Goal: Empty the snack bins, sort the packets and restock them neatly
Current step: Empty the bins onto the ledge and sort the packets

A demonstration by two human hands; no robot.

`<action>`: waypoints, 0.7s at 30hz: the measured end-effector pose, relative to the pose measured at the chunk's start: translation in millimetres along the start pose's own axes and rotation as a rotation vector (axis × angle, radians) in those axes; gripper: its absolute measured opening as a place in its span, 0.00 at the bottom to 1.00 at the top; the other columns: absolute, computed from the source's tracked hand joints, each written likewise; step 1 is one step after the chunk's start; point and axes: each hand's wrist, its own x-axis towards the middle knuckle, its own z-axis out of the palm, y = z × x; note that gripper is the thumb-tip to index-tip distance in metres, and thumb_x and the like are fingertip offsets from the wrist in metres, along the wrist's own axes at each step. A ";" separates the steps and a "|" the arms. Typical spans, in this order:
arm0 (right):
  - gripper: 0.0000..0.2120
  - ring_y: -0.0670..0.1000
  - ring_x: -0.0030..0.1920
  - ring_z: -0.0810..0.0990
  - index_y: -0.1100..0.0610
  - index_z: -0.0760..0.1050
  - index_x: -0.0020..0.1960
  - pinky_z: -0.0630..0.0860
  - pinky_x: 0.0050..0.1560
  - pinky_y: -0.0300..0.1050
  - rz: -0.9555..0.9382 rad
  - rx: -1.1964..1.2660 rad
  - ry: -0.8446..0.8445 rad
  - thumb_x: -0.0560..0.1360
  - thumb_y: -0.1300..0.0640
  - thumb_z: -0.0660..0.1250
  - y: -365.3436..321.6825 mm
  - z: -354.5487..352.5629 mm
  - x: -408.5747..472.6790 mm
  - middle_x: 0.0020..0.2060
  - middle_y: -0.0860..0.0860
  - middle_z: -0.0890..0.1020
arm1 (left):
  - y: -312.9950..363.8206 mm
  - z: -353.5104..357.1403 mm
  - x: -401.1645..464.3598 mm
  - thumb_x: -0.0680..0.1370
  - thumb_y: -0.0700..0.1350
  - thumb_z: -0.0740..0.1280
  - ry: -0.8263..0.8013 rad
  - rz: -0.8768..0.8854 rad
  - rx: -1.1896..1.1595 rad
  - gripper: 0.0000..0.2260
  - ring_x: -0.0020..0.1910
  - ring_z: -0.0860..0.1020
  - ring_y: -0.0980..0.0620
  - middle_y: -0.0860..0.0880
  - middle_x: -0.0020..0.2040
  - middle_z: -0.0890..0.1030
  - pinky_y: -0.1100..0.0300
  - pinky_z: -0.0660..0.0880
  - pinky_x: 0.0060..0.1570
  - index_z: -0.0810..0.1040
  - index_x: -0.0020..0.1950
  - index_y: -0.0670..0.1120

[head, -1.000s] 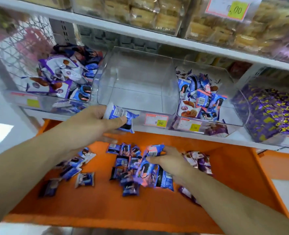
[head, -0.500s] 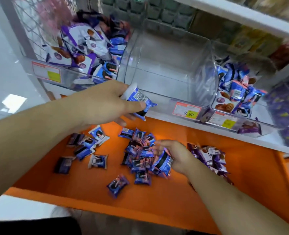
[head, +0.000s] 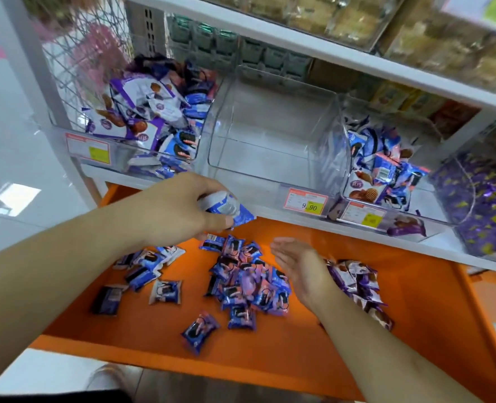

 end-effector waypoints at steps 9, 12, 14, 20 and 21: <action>0.23 0.60 0.47 0.85 0.65 0.74 0.69 0.79 0.40 0.49 0.000 -0.012 -0.494 0.78 0.59 0.73 -39.3 90.3 -38.5 0.50 0.59 0.84 | -33.0 -2.5 17.1 0.68 0.36 0.78 -0.030 -0.032 0.239 0.37 0.60 0.79 0.58 0.58 0.63 0.80 0.51 0.79 0.63 0.73 0.54 0.78; 0.18 0.55 0.45 0.86 0.64 0.76 0.65 0.81 0.41 0.47 -0.007 -0.081 -0.381 0.77 0.66 0.74 -16.4 106.5 -24.1 0.50 0.58 0.85 | -40.8 -25.2 9.7 0.70 0.32 0.72 -0.029 -0.106 0.196 0.36 0.56 0.77 0.64 0.63 0.62 0.76 0.49 0.82 0.55 0.73 0.58 0.75; 0.21 0.54 0.45 0.87 0.61 0.76 0.66 0.82 0.41 0.47 0.036 -0.170 -0.305 0.76 0.63 0.77 5.6 119.1 -11.3 0.51 0.56 0.87 | -40.6 -46.6 1.5 0.72 0.35 0.72 0.057 -0.061 0.249 0.34 0.56 0.76 0.68 0.69 0.56 0.73 0.55 0.82 0.51 0.71 0.64 0.72; 0.16 0.50 0.46 0.86 0.52 0.79 0.62 0.84 0.41 0.47 0.049 -0.512 -0.297 0.77 0.52 0.78 66.6 182.9 31.6 0.51 0.52 0.86 | -31.1 -73.7 -0.6 0.78 0.42 0.72 0.184 0.053 0.209 0.21 0.61 0.77 0.61 0.65 0.59 0.76 0.63 0.76 0.54 0.76 0.68 0.60; 0.20 0.50 0.51 0.85 0.50 0.79 0.66 0.85 0.46 0.47 0.042 -0.594 -0.322 0.76 0.49 0.78 75.7 189.6 39.0 0.55 0.51 0.85 | -29.5 -73.1 0.3 0.78 0.43 0.72 0.191 0.068 0.214 0.20 0.62 0.77 0.61 0.67 0.57 0.75 0.65 0.75 0.54 0.77 0.68 0.60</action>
